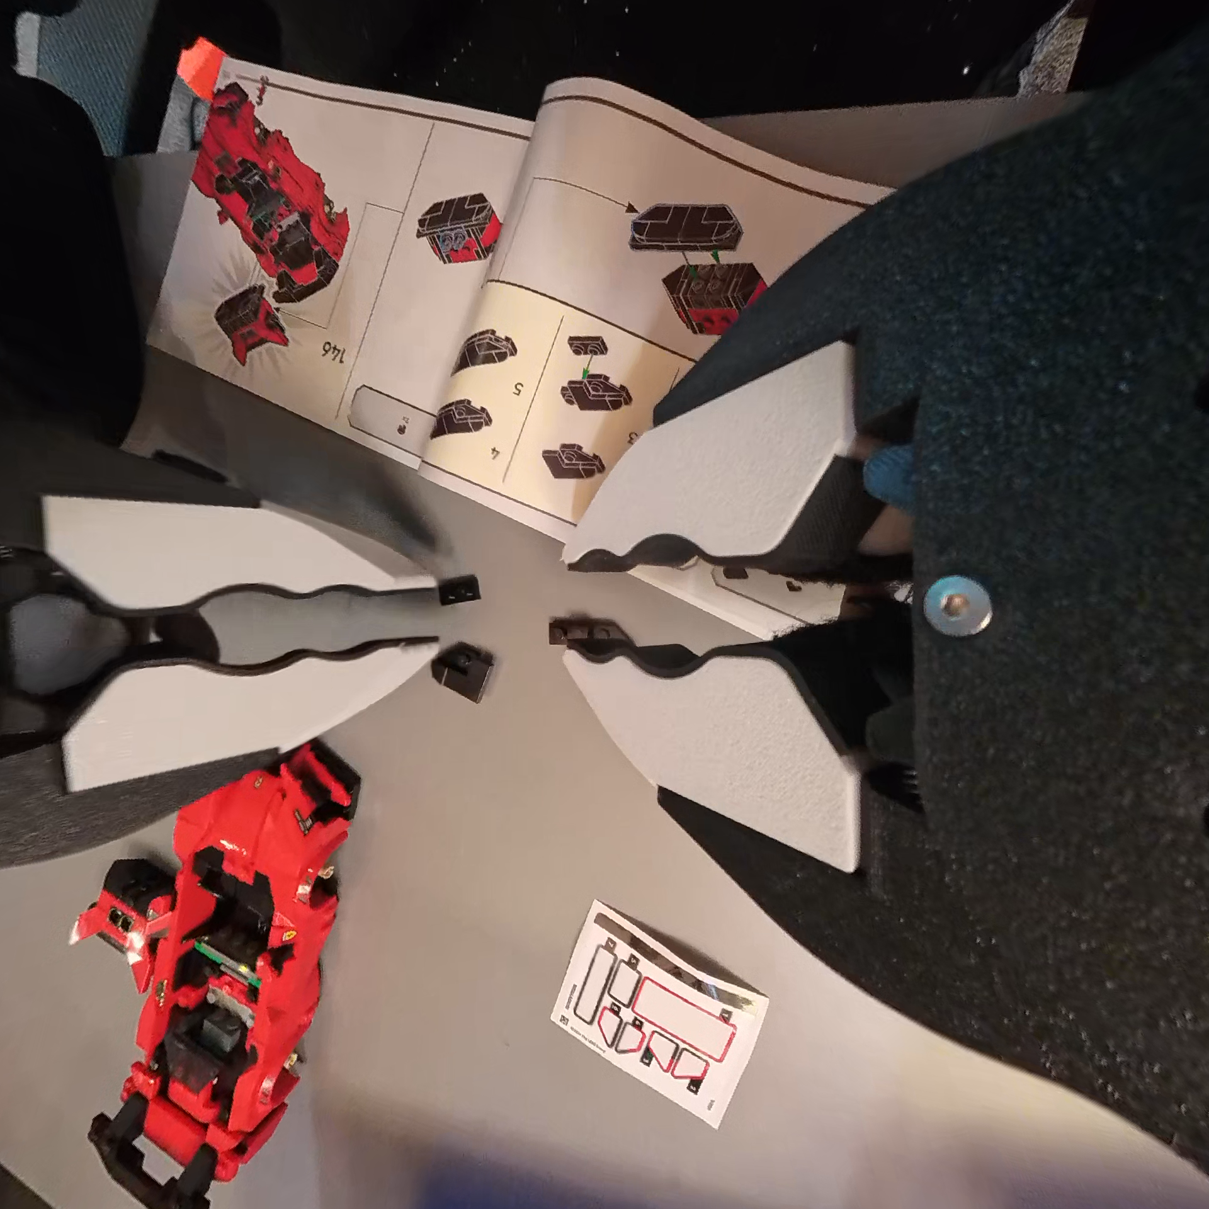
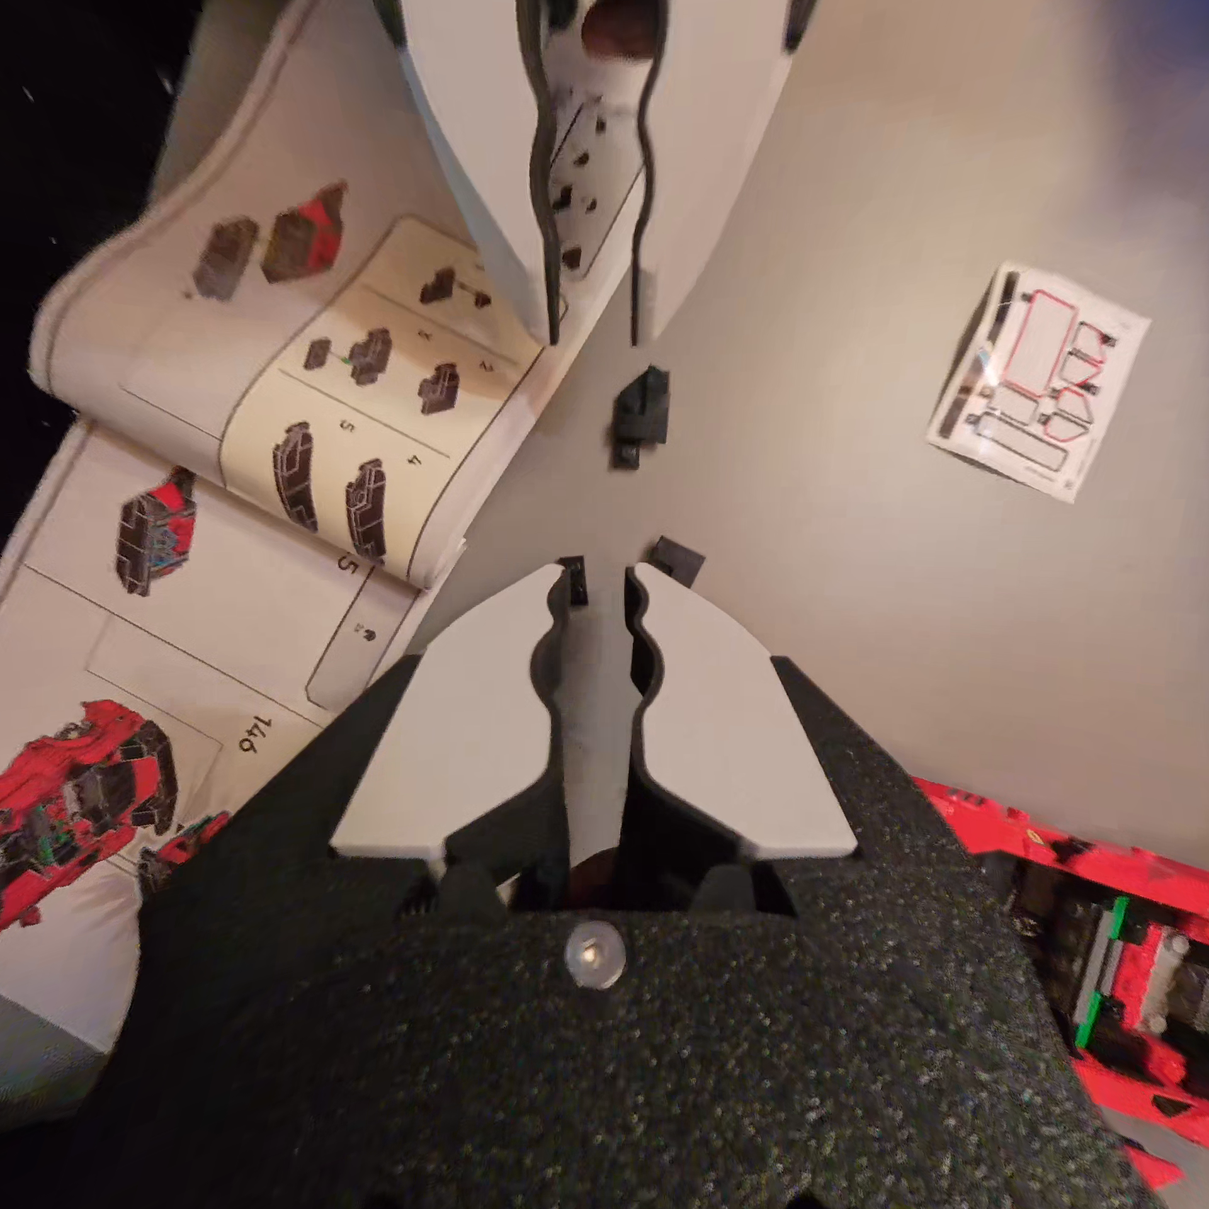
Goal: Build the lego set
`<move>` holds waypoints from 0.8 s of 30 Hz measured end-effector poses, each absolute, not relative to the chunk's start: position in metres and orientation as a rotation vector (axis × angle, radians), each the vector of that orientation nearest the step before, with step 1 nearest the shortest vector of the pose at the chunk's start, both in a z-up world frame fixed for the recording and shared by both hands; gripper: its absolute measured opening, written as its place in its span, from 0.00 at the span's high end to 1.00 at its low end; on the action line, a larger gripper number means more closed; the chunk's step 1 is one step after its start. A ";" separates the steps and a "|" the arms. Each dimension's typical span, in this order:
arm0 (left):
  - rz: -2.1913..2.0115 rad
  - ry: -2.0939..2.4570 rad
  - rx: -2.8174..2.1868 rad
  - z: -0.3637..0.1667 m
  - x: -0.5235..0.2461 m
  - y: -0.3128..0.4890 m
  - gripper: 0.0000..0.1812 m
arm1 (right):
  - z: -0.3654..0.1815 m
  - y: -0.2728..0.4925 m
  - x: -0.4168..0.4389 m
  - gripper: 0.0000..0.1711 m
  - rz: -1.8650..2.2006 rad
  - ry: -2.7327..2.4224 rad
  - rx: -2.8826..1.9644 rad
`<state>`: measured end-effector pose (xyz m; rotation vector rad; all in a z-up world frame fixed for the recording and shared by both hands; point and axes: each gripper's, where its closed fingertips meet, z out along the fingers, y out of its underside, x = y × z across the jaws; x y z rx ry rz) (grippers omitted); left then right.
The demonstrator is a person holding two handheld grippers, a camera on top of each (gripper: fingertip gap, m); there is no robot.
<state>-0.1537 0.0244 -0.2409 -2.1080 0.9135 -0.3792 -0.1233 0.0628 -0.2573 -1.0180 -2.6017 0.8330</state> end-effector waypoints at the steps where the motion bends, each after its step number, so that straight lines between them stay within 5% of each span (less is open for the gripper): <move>1: -0.387 0.907 -2.105 -0.241 -0.154 0.025 0.90 | -0.254 0.067 -0.125 0.92 0.841 -2.572 -1.046; 6: -0.401 0.909 -2.115 -0.245 -0.152 0.028 0.91 | -0.273 0.084 -0.134 0.83 0.735 -2.547 -1.242; 10: -0.412 0.921 -2.115 -0.247 -0.145 0.030 0.92 | -0.273 0.081 -0.142 0.94 0.749 -2.544 -1.189; 24: -0.433 0.949 -2.218 -0.262 -0.126 0.048 0.91 | -0.263 0.074 -0.121 0.95 0.922 -2.732 -0.787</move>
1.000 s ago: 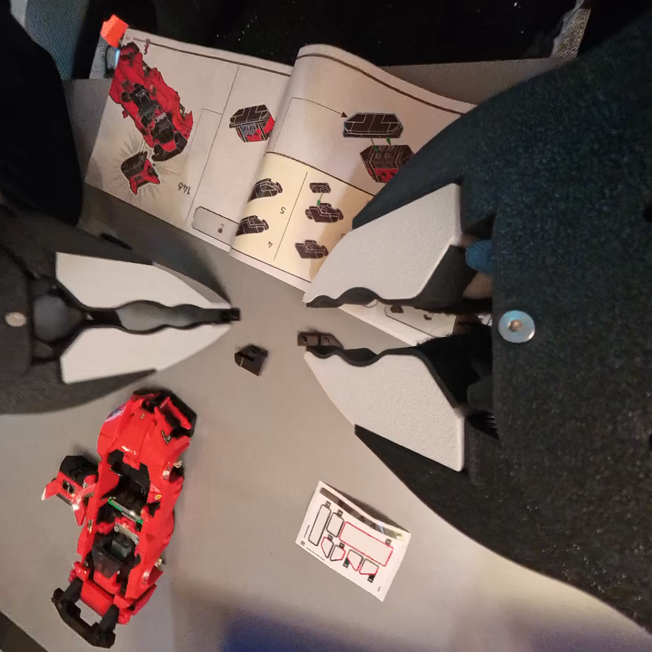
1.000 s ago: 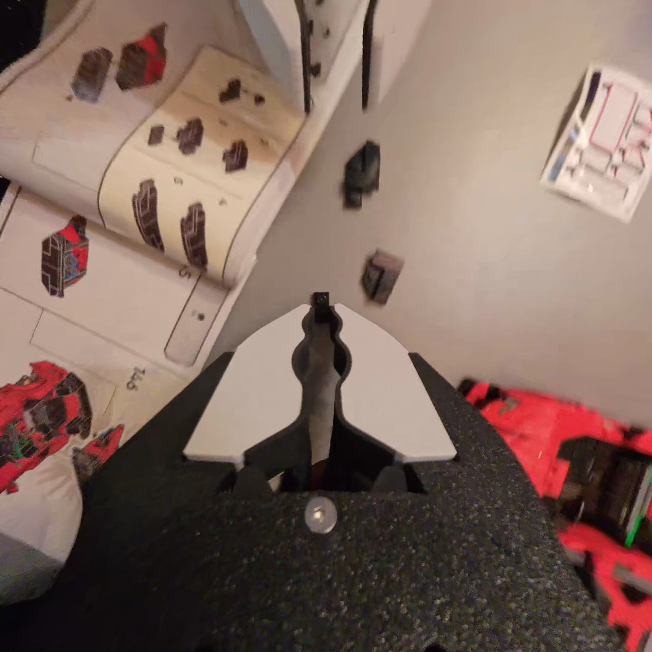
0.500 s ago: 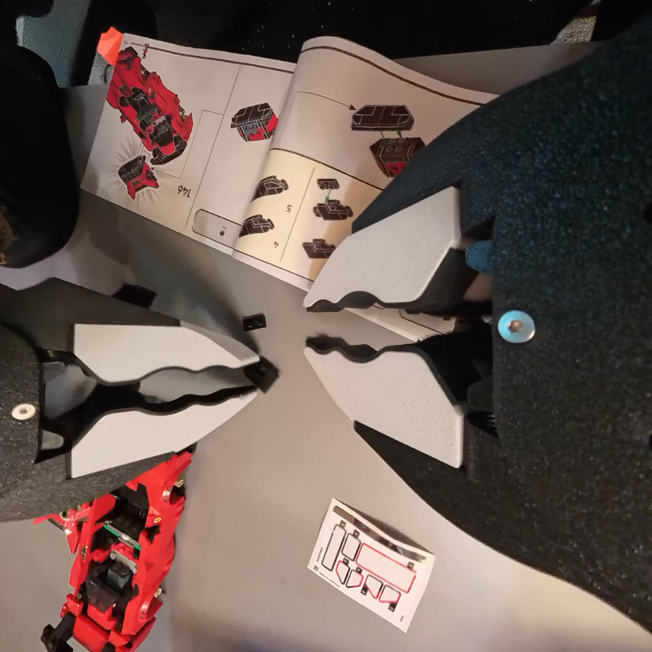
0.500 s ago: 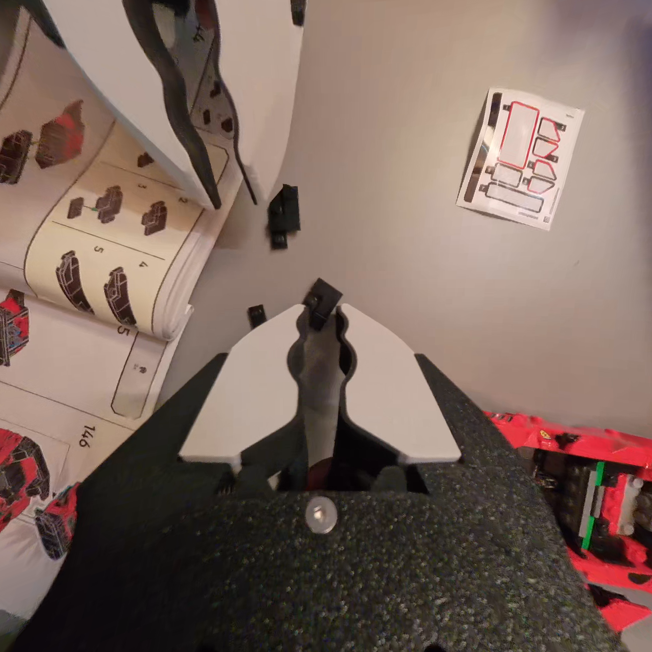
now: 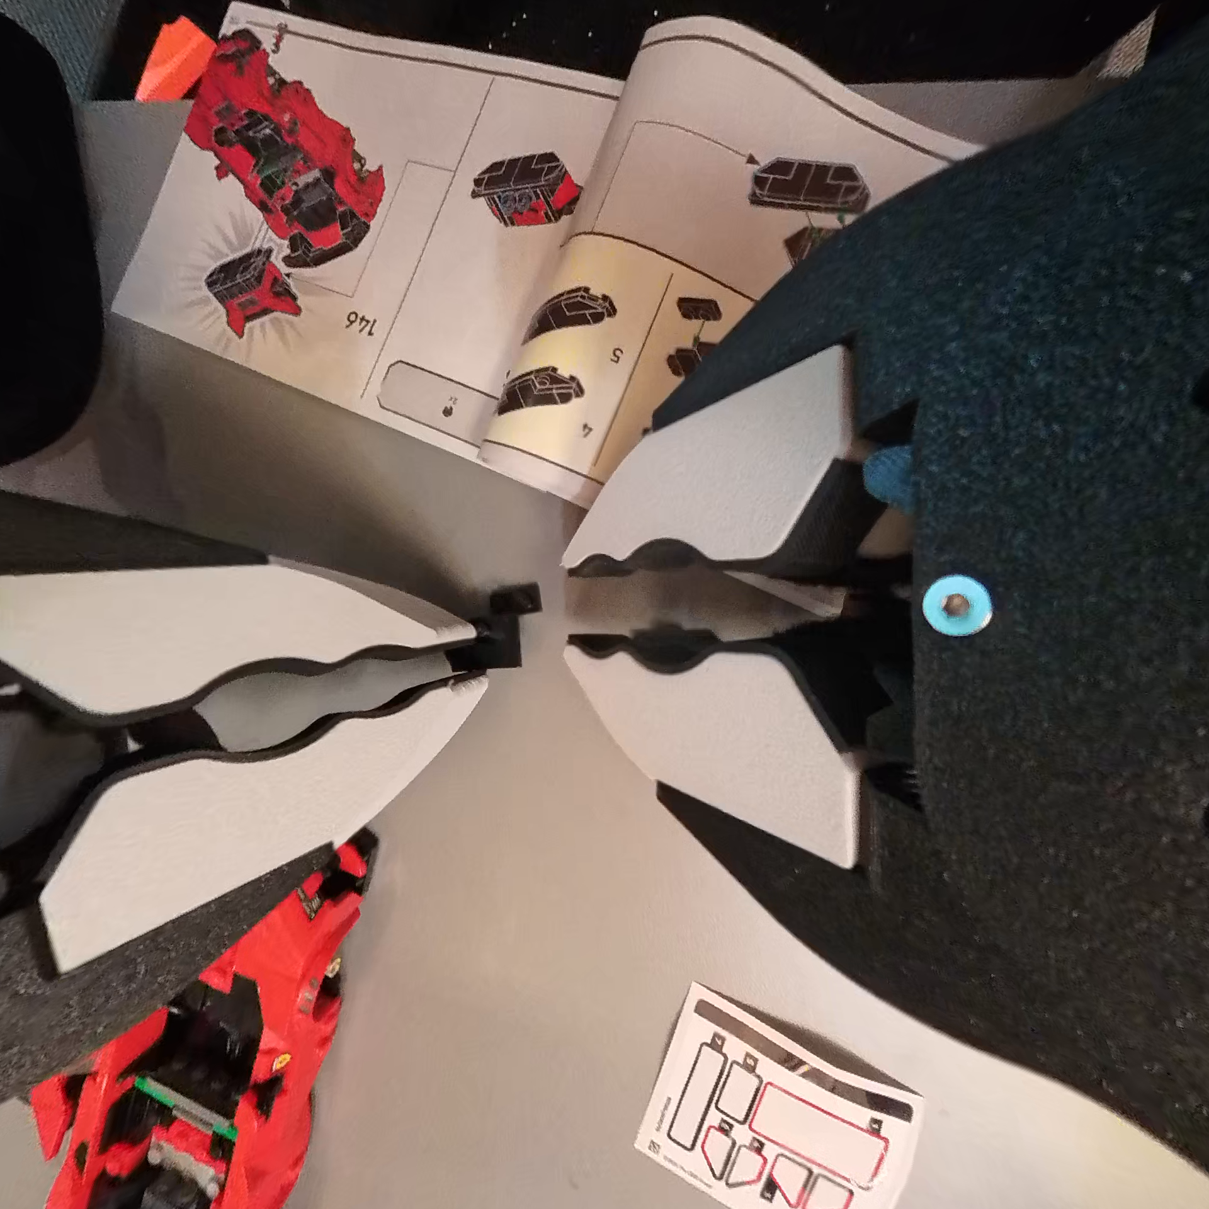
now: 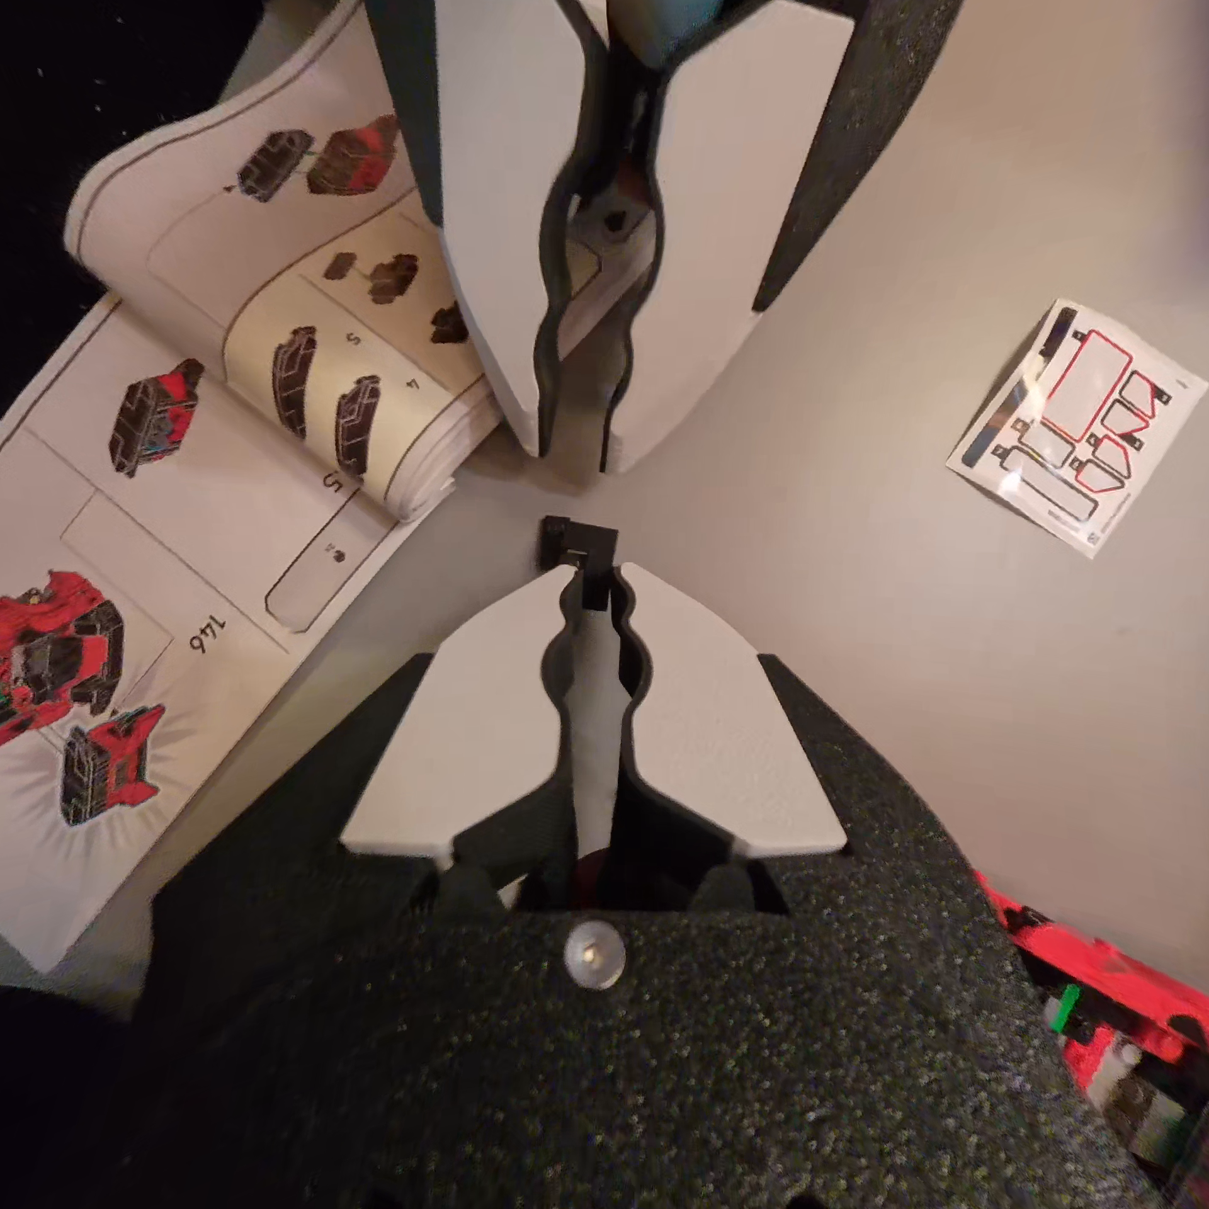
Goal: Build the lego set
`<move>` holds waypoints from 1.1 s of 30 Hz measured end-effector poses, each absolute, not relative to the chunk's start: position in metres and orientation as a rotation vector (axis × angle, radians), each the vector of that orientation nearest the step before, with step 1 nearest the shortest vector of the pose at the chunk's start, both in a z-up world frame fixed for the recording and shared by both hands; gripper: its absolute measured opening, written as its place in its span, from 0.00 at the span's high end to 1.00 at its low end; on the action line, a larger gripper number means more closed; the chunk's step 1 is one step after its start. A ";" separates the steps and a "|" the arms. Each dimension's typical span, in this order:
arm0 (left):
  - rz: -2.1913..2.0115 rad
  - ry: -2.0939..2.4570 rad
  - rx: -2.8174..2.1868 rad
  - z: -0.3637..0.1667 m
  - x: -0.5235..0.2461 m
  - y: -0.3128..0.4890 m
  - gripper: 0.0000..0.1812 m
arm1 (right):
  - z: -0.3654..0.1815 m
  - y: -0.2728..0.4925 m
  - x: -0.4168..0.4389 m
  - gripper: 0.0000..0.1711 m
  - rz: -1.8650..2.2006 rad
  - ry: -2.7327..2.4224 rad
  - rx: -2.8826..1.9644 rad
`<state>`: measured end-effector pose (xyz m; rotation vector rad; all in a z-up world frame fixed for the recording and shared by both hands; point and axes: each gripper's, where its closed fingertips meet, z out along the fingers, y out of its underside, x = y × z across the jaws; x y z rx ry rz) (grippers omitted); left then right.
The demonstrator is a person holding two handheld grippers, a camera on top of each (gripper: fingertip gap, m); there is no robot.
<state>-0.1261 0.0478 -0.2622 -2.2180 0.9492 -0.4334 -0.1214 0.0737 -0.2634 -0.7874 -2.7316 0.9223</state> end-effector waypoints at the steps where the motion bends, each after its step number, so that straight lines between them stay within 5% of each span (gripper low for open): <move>1: -0.436 0.946 -2.224 -0.263 -0.125 0.047 0.91 | -0.264 0.075 -0.120 0.95 0.902 -2.744 -0.773; 33: -0.340 1.007 -2.264 -0.275 -0.113 0.059 0.98 | -0.272 0.074 -0.113 0.95 0.808 -2.852 -0.697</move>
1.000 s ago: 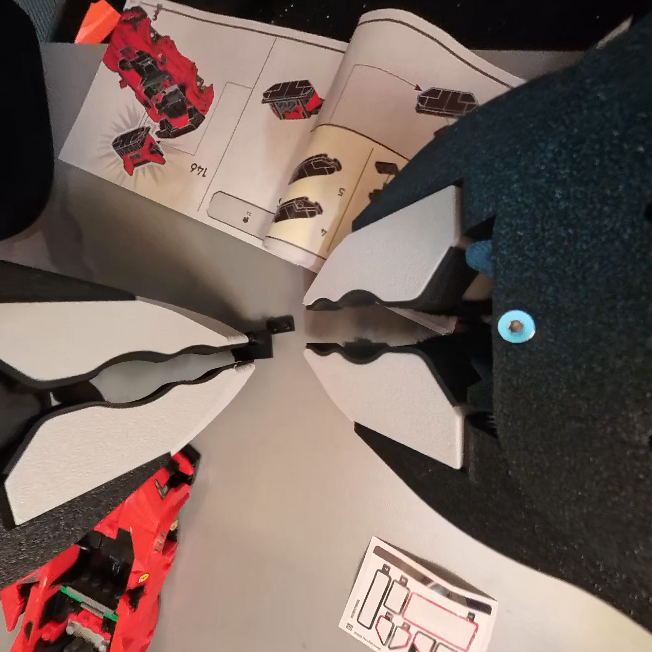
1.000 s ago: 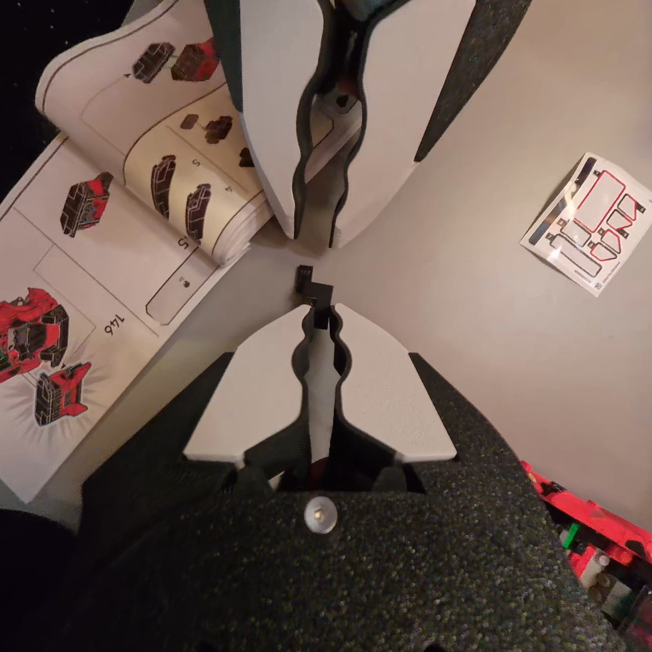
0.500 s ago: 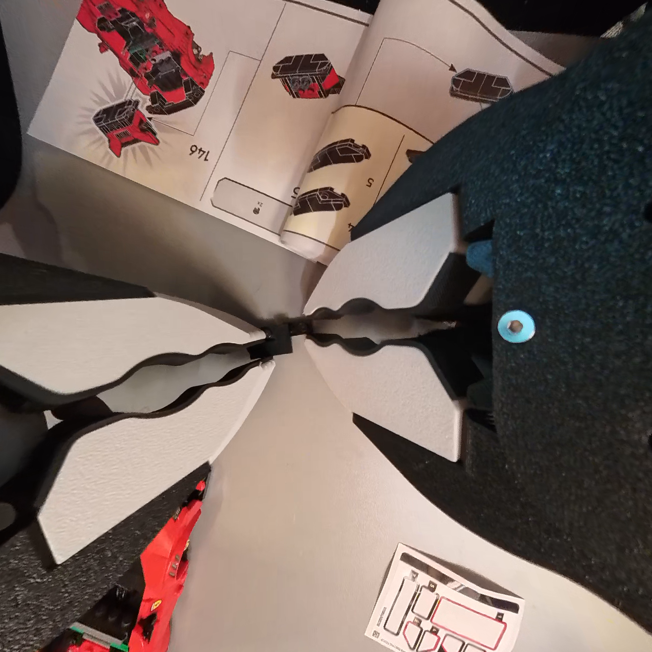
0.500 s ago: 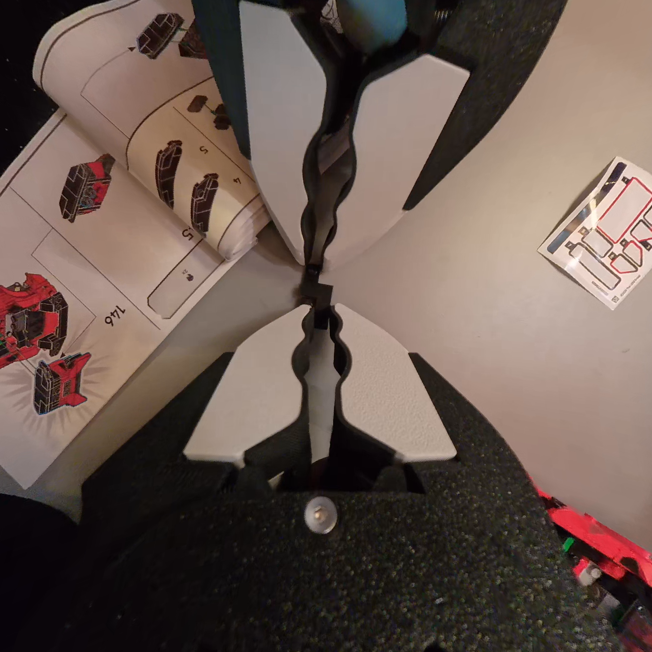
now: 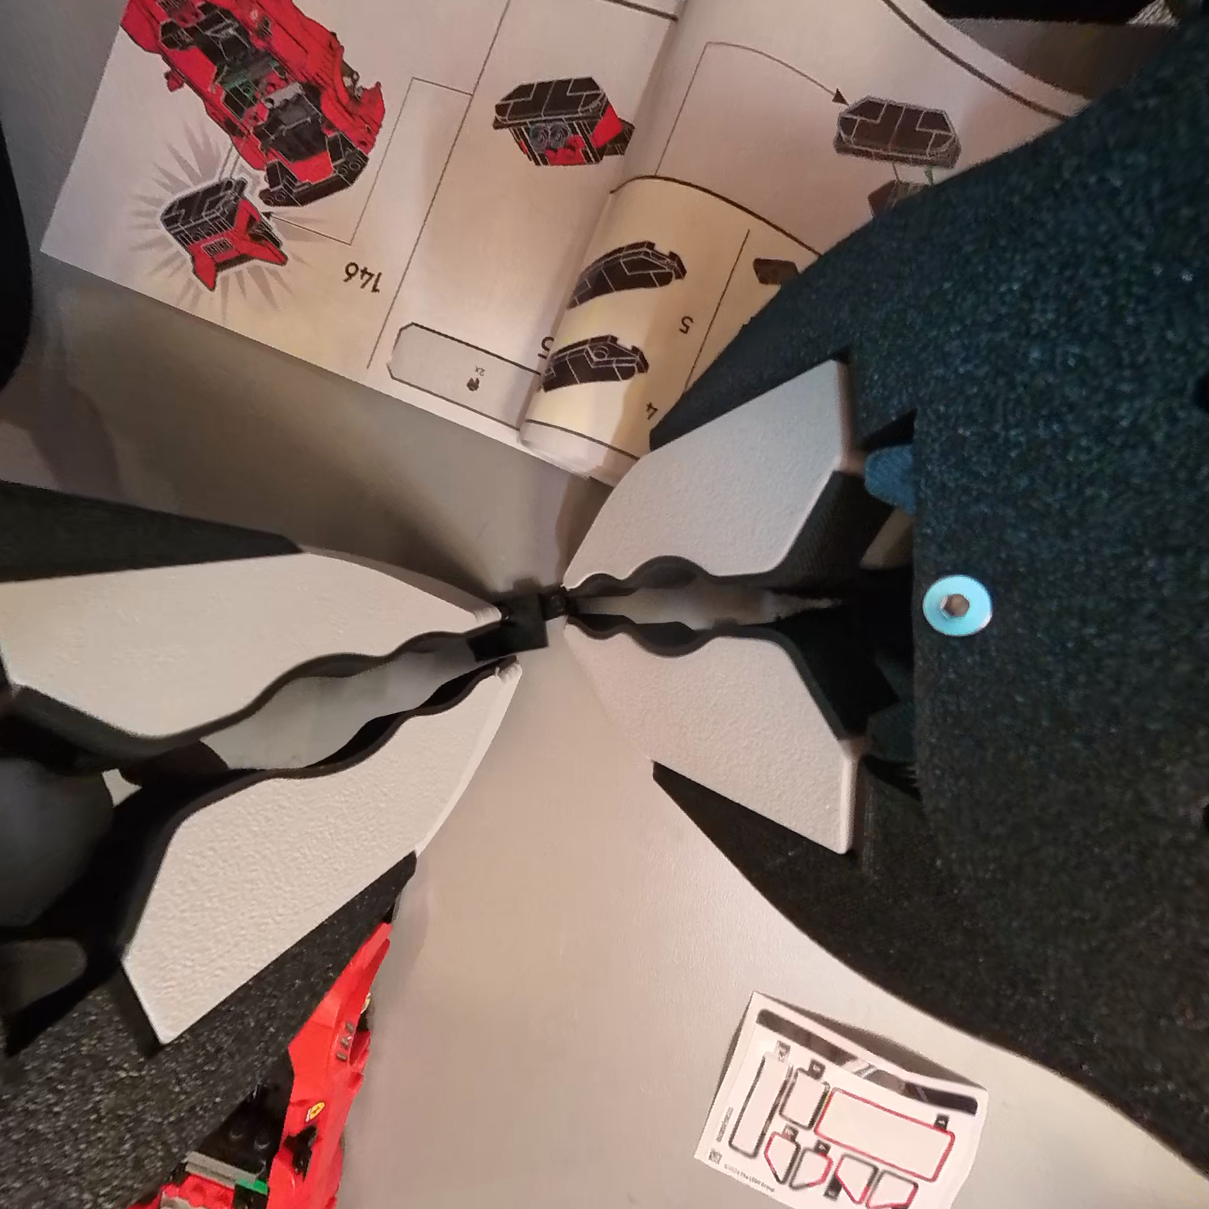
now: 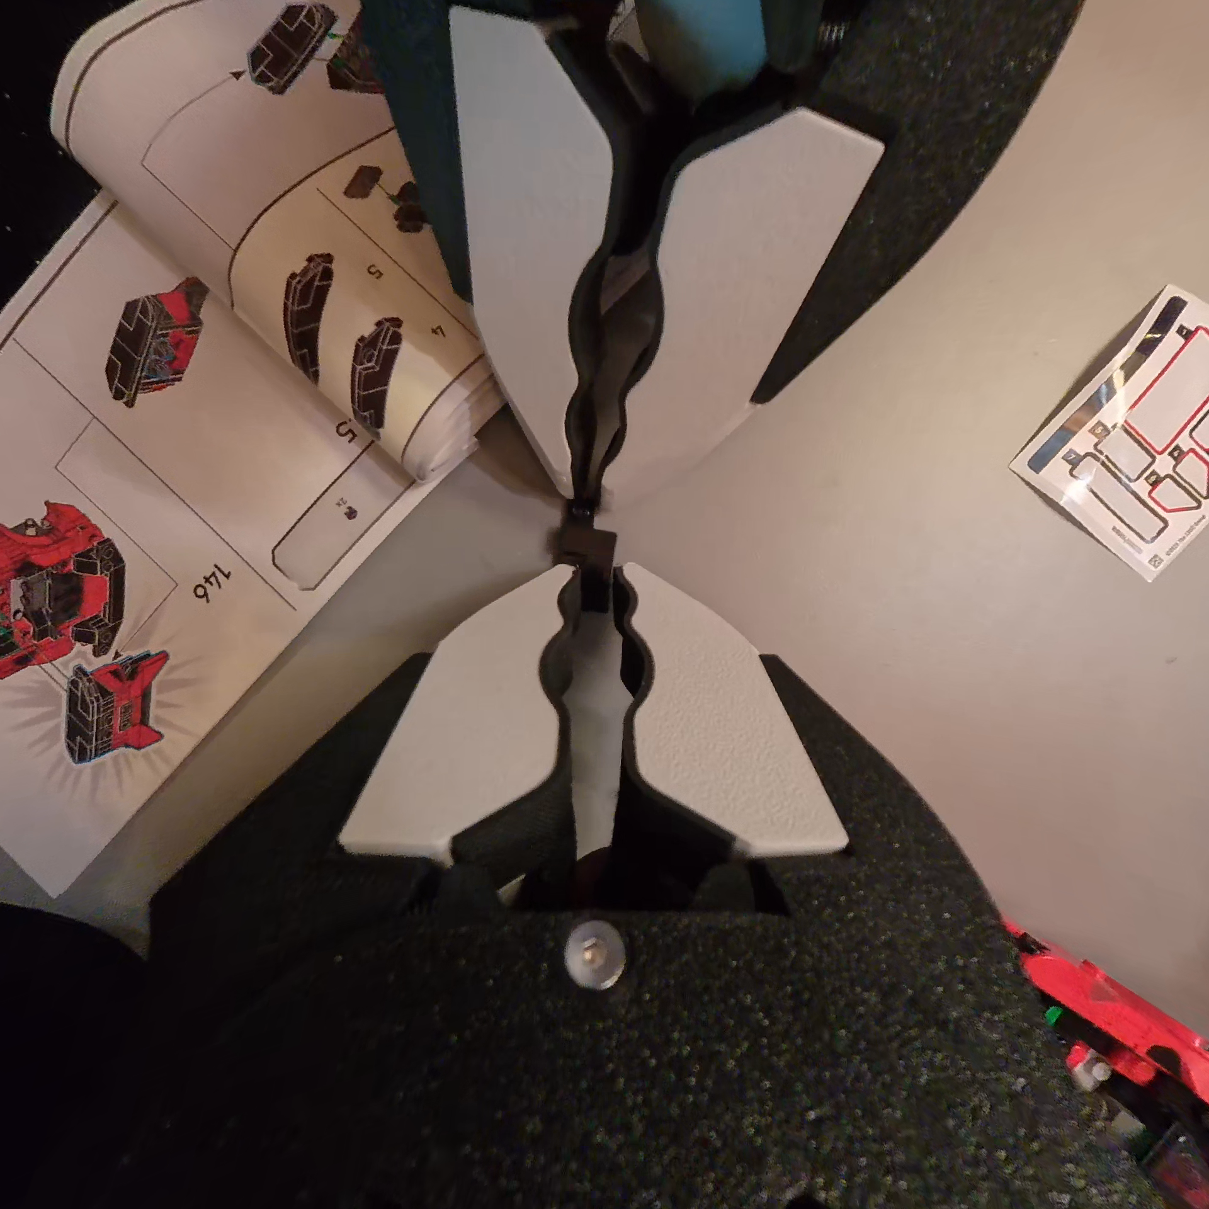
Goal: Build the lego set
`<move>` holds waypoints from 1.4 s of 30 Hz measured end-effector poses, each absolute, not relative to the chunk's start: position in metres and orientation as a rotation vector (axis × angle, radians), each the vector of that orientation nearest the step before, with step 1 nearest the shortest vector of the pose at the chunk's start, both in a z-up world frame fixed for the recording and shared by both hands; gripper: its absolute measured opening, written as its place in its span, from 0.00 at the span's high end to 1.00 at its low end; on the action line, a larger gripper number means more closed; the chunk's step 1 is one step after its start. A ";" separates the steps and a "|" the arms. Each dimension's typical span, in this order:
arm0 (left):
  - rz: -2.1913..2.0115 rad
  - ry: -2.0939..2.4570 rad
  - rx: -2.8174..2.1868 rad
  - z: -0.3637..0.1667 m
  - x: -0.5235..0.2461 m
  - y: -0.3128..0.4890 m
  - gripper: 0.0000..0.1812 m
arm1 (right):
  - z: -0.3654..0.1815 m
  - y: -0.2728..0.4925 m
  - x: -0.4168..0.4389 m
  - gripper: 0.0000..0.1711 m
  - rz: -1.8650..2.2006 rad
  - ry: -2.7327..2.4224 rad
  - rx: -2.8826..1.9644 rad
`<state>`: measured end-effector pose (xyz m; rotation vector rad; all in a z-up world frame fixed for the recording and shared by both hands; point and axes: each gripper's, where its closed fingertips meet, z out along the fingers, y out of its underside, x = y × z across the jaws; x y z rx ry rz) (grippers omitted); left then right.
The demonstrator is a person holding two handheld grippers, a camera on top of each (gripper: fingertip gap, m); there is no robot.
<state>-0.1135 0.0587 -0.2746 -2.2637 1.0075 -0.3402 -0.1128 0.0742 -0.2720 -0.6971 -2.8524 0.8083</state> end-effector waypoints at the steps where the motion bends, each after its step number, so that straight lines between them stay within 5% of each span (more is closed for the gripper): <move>1: -0.338 1.013 -2.260 -0.275 -0.114 0.059 0.98 | -0.272 0.074 -0.113 0.94 0.810 -2.854 -0.692; 9: -0.333 1.066 -2.234 -0.275 -0.113 0.059 0.98 | -0.272 0.082 -0.117 0.90 0.749 -2.833 -0.740; 20: -0.329 1.109 -2.213 -0.275 -0.112 0.060 0.99 | -0.258 0.073 -0.116 1.00 0.951 -2.732 -0.779; 42: -0.348 1.114 -2.187 -0.275 -0.113 0.062 0.99 | -0.270 0.062 -0.114 1.00 0.934 -2.809 -0.722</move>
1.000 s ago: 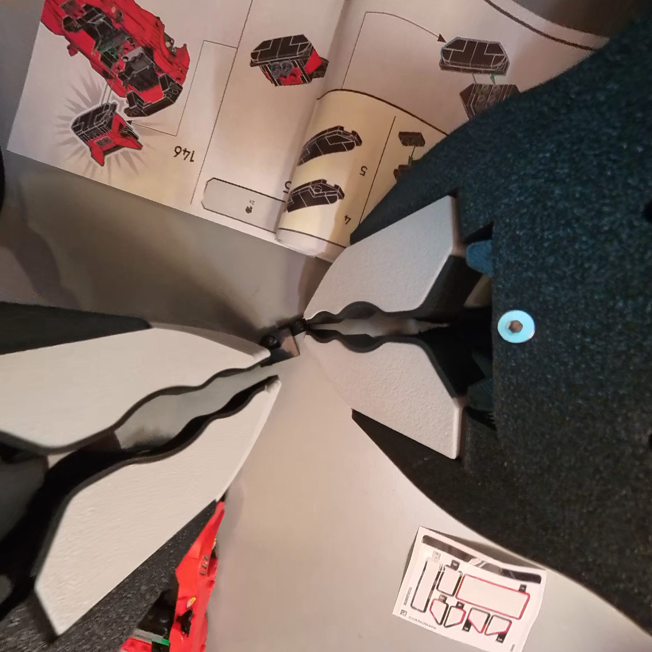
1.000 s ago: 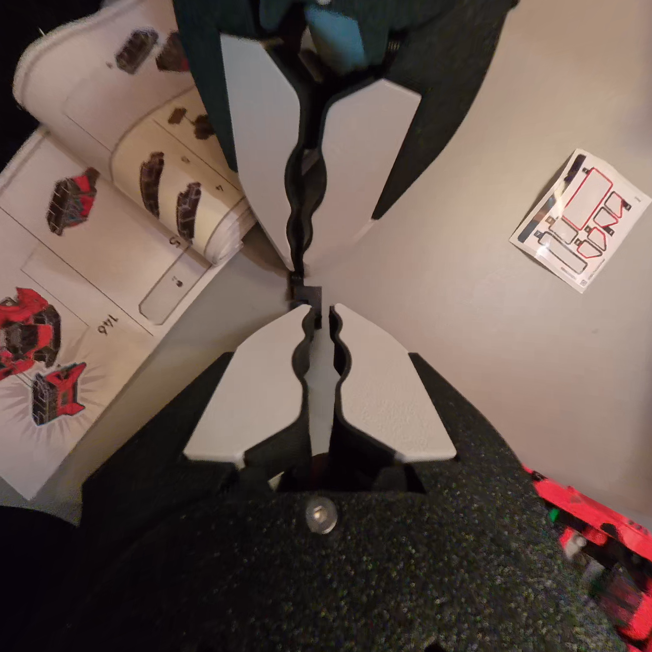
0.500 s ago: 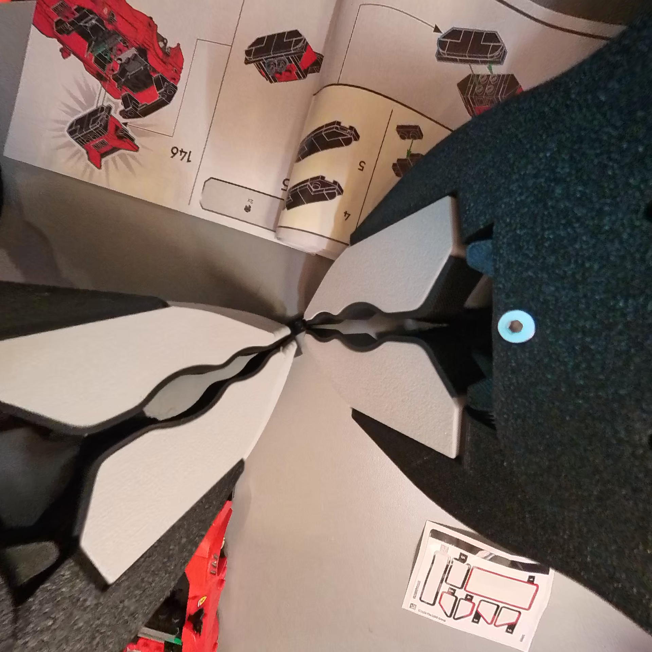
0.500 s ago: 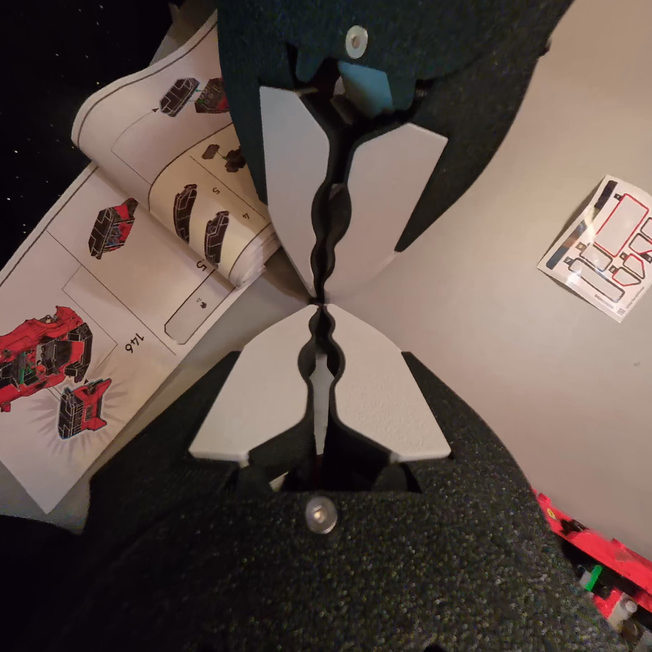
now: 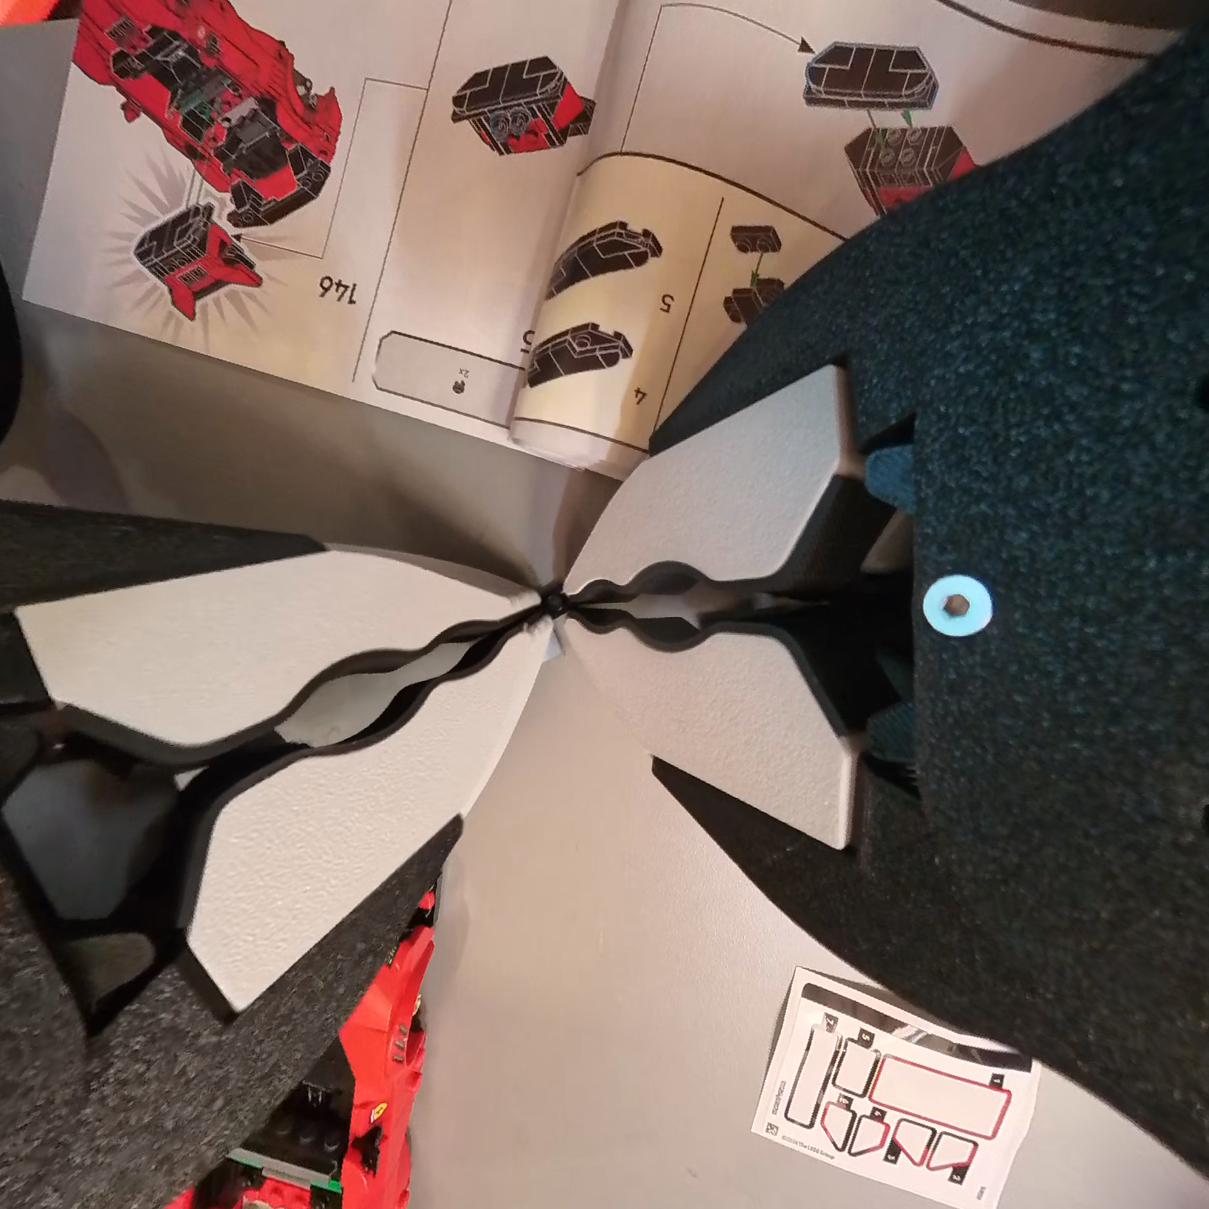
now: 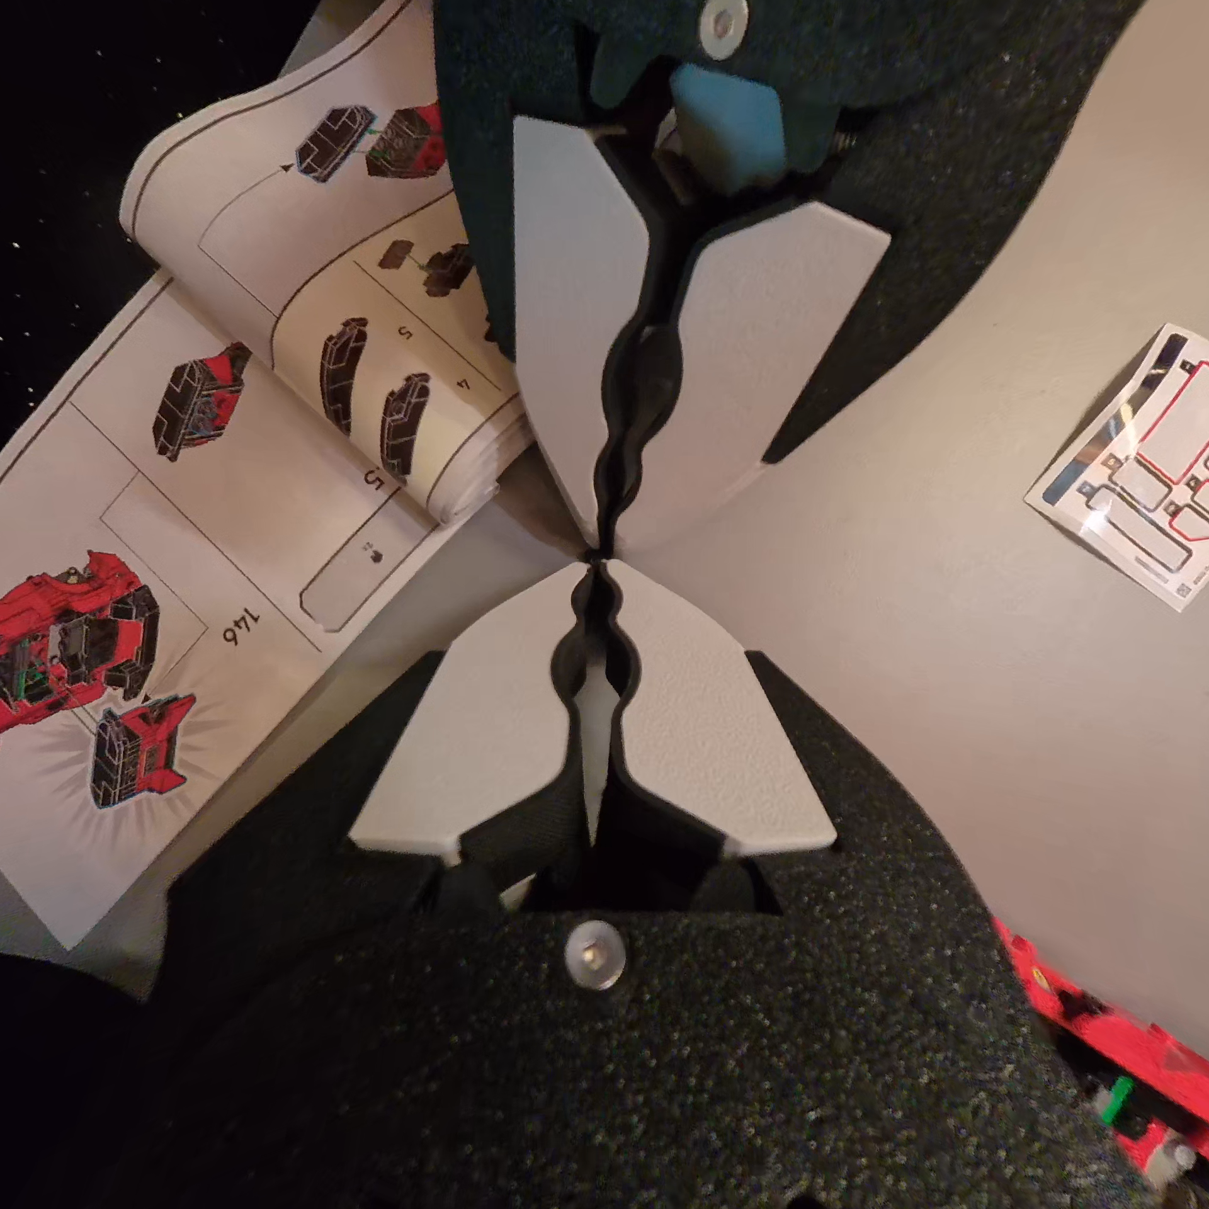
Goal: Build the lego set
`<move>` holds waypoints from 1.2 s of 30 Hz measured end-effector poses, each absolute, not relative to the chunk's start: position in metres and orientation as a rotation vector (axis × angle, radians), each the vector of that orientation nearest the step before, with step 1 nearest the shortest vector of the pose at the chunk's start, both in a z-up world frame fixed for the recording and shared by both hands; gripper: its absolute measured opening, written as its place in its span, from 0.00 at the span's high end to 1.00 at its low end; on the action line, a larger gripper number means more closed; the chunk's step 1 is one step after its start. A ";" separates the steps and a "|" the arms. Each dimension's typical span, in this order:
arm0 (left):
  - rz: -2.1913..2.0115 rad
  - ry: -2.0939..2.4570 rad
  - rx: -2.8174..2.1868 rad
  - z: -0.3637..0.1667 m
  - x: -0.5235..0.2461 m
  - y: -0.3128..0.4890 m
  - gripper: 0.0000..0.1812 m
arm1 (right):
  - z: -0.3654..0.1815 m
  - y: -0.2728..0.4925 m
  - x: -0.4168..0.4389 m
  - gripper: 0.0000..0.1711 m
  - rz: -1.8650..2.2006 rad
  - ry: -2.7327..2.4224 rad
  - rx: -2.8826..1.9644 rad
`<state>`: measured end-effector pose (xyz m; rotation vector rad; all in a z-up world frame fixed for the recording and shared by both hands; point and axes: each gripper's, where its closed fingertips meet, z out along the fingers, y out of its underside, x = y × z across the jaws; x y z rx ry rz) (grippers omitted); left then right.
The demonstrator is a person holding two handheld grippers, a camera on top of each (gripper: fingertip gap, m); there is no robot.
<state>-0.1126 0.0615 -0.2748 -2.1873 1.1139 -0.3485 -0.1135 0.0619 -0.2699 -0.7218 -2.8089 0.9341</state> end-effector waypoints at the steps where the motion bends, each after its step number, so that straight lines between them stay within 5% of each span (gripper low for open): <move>1: -0.348 1.111 -2.187 -0.275 -0.113 0.062 1.00 | -0.271 0.060 -0.113 1.00 0.930 -2.821 -0.714; 13: -0.345 1.113 -2.189 -0.275 -0.114 0.061 0.99 | -0.235 0.071 -0.107 1.00 1.214 -2.583 -0.848; 20: -0.322 1.078 -2.157 -0.264 -0.113 0.069 0.98 | -0.256 0.089 -0.100 1.00 0.924 -2.591 -1.019; 22: -0.299 1.096 -2.154 -0.263 -0.111 0.071 0.99 | -0.264 0.092 -0.101 0.84 0.857 -2.590 -1.033; 24: -0.273 1.094 -2.187 -0.266 -0.114 0.071 0.99 | -0.270 0.093 -0.102 0.81 0.818 -2.601 -1.039; 30: -0.346 1.048 -2.256 -0.274 -0.110 0.067 0.88 | -0.275 0.087 -0.106 0.87 0.796 -2.640 -0.947; 36: -0.406 1.130 -2.230 -0.275 -0.107 0.068 0.95 | -0.276 0.084 -0.105 0.91 0.832 -2.705 -0.860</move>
